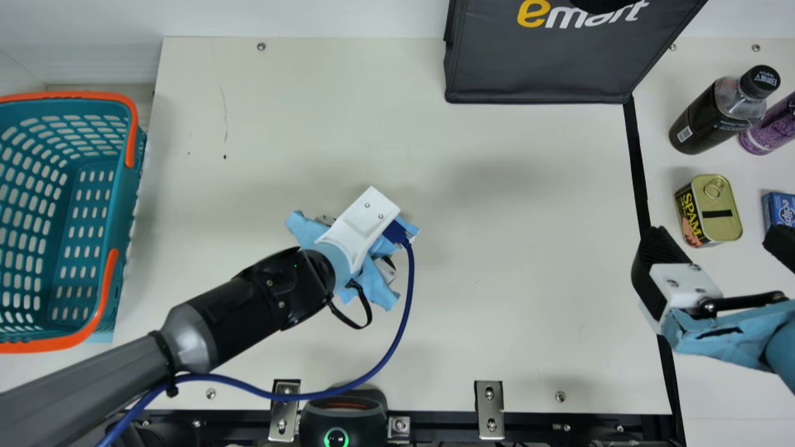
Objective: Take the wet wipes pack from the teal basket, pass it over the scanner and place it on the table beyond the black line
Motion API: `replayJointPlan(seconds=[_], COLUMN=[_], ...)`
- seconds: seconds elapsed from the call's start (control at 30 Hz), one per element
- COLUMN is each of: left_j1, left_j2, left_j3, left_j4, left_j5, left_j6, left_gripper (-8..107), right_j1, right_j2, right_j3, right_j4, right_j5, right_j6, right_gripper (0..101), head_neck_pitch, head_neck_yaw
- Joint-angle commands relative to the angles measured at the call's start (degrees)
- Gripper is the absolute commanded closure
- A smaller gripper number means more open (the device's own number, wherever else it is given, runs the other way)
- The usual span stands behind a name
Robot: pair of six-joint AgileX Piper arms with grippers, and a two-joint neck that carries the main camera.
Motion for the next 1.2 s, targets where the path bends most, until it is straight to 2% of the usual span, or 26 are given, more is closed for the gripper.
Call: replayJointPlan(seconds=[0.0,0.2,0.4,0.7,0.97,1.17], left_j1=[-0.2,-1.15,-1.9,-3.84,-6.08,-6.8], left_j2=[0.4,2.78,6.72,13.53,18.42,21.4], left_j3=[-1.18,-6.58,-13.92,-25.23,-31.71,-34.54], left_j4=[-0.69,-2.48,-5.46,-6.88,-6.95,-7.32], left_j5=[0.96,4.63,9.49,16.93,19.2,19.68], left_j6=[0.35,0.95,0.51,-6.67,-9.15,-9.83], left_gripper=[107,107,107,107,107,87], right_j1=[0.0,0.0,0.0,0.0,0.0,0.0], right_j2=[0.0,0.0,0.0,0.0,0.0,0.0], right_j3=[0.0,0.0,0.0,0.0,0.0,0.0], right_j4=[0.0,0.0,0.0,0.0,0.0,0.0], right_j5=[0.0,0.0,0.05,0.05,0.05,0.0], right_j6=[0.0,0.0,0.0,0.0,0.0,0.0], right_gripper=[6,6,6,6,6,6], head_neck_pitch=[-1.66,-1.66,-1.66,-1.66,-1.66,-1.66], head_neck_yaw=[0.0,0.0,0.0,0.0,0.0,0.0])
